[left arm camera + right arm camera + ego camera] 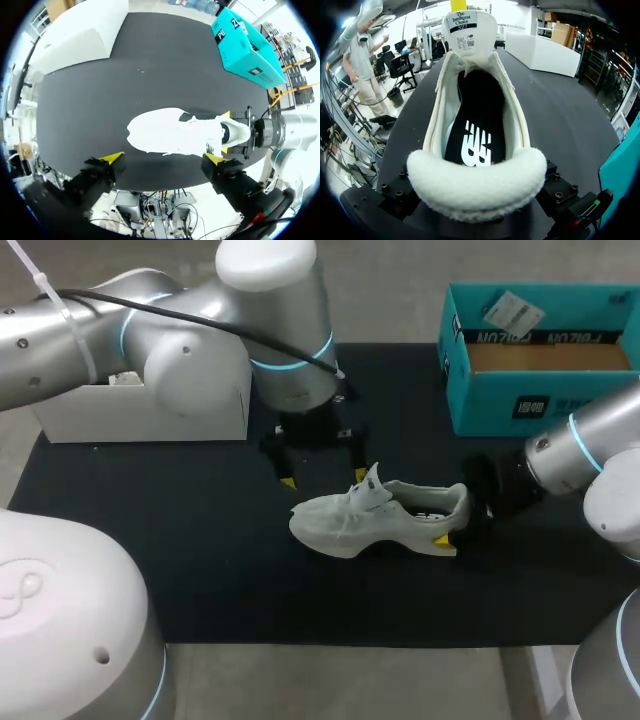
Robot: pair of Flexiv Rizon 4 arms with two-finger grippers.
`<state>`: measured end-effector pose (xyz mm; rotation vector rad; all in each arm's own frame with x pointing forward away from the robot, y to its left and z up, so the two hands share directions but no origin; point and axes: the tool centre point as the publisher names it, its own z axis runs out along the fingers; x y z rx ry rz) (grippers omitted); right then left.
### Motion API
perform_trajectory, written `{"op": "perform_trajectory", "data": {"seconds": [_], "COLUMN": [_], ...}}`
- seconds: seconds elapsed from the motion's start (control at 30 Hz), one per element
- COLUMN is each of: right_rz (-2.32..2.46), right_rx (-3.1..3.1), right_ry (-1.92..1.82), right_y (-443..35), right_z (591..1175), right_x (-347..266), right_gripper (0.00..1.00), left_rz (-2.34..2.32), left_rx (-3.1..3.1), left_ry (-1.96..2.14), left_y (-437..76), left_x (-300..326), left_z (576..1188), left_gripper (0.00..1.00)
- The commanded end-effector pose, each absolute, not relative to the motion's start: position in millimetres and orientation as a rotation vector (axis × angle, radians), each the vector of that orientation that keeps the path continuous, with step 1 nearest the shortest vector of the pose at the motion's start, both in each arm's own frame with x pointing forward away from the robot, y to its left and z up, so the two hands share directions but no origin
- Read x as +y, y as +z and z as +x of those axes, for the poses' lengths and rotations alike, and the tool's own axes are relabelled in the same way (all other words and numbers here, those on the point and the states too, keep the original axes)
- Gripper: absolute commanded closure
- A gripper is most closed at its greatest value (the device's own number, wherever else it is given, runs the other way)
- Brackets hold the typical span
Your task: Take the shoe out of the shoebox, open the shoe tongue, remove and reinsert the insole, then place the shoe into the shoebox
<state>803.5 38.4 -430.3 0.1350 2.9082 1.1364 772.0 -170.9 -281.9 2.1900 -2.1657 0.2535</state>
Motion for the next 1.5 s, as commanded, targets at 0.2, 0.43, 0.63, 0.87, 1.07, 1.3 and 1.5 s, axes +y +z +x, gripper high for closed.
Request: {"op": "perform_trajectory", "data": {"seconds": [0.2, 0.43, 0.63, 0.87, 1.07, 1.3, 1.5], "right_rz": [0.137, 0.137, 0.137, 0.137, 0.137, 0.137, 0.137], "right_rx": [2.909, 2.909, 2.909, 2.909, 2.909, 2.909, 2.909], "right_ry": [1.131, 1.131, 1.131, 1.131, 1.131, 1.131, 1.131], "right_y": [-434.3, -434.3, -434.3, -434.3, -434.3, -434.3, -434.3], "right_z": [804.8, 804.8, 804.8, 804.8, 804.8, 804.8, 804.8], "right_x": [41.3, 41.3, 41.3, 41.3, 41.3, 41.3, 41.3], "right_gripper": [1.0, 1.0, 1.0, 1.0, 1.0, 1.0, 1.0], "left_rz": [0.584, 0.584, 0.584, 0.584, 0.494, 0.454, 0.444], "left_rx": [-3.088, -3.088, -3.088, -3.088, -3.157, -3.22, -3.215], "left_ry": [0.537, 0.537, 0.537, 0.537, 0.396, 0.27, 0.275], "left_y": [-263.0, -263.0, -263.0, -263.0, -254.6, -244.3, -243.0], "left_x": [-169.0, -169.0, -169.0, -169.0, -182.4, -194.9, -200.0], "left_z": [760.5, 760.5, 760.5, 760.5, 757.3, 747.7, 744.2], "left_gripper": [0.0, 0.0, 0.0, 0.0, 0.71, 1.0, 1.0]}}
